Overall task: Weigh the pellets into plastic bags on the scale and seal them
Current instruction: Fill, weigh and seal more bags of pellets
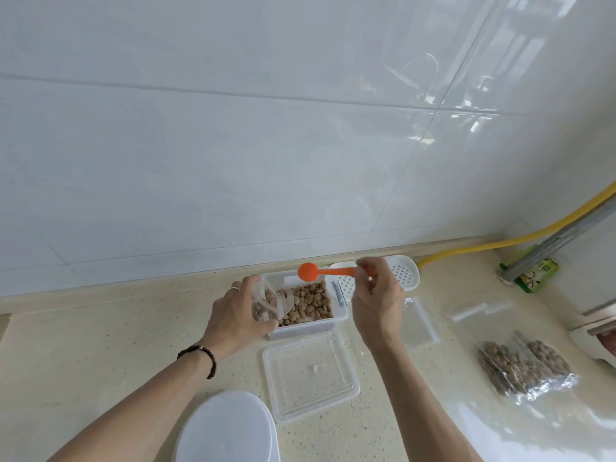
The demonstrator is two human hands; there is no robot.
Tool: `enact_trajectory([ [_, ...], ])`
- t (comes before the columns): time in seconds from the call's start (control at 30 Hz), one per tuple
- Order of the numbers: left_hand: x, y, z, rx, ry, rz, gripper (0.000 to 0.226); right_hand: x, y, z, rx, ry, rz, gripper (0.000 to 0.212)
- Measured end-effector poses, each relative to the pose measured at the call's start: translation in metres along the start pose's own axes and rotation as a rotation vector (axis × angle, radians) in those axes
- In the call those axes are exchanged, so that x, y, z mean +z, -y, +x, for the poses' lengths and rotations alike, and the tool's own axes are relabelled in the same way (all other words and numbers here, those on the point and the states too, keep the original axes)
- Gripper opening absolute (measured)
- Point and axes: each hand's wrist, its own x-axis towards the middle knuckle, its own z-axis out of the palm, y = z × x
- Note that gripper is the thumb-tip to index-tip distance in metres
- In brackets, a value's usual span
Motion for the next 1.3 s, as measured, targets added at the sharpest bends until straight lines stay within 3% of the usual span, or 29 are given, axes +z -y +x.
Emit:
enact_trajectory([
  [0.2, -0.009, 0.022, -0.004, -0.005, -0.025, 0.067, 0.090, 0.015, -0.060, -0.011, 0.323, 0.080, -0.170, 0.015],
  [0.43, -0.010, 0.028, -0.005, 0.018, -0.021, 0.106, 0.086, 0.047, -0.058, -0.022, 0.563, 0.318, 0.066, 0.013],
  [0.63, -0.011, 0.027, -0.003, 0.060, -0.028, 0.181, 0.085, 0.042, -0.062, -0.019, 0.698, 0.115, 0.174, 0.015],
  [0.8, -0.005, 0.019, 0.004, 0.091, -0.034, 0.198, 0.082, 0.017, -0.053, -0.008, 0.726, 0.039, 0.267, 0.014],
  [1.0, 0.006, 0.003, 0.013, 0.064, -0.025, 0.232, 0.082, -0.002, -0.022, 0.003, 0.551, 0.069, 0.319, 0.013],
  [1.2, 0.012, -0.007, 0.015, 0.005, -0.053, 0.052, 0.084, 0.004, 0.010, -0.005, -0.084, 0.295, -0.055, 0.016],
  [1.3, 0.012, -0.007, 0.013, -0.001, -0.049, 0.009, 0.086, 0.003, 0.011, -0.005, -0.173, 0.241, -0.076, 0.016],
])
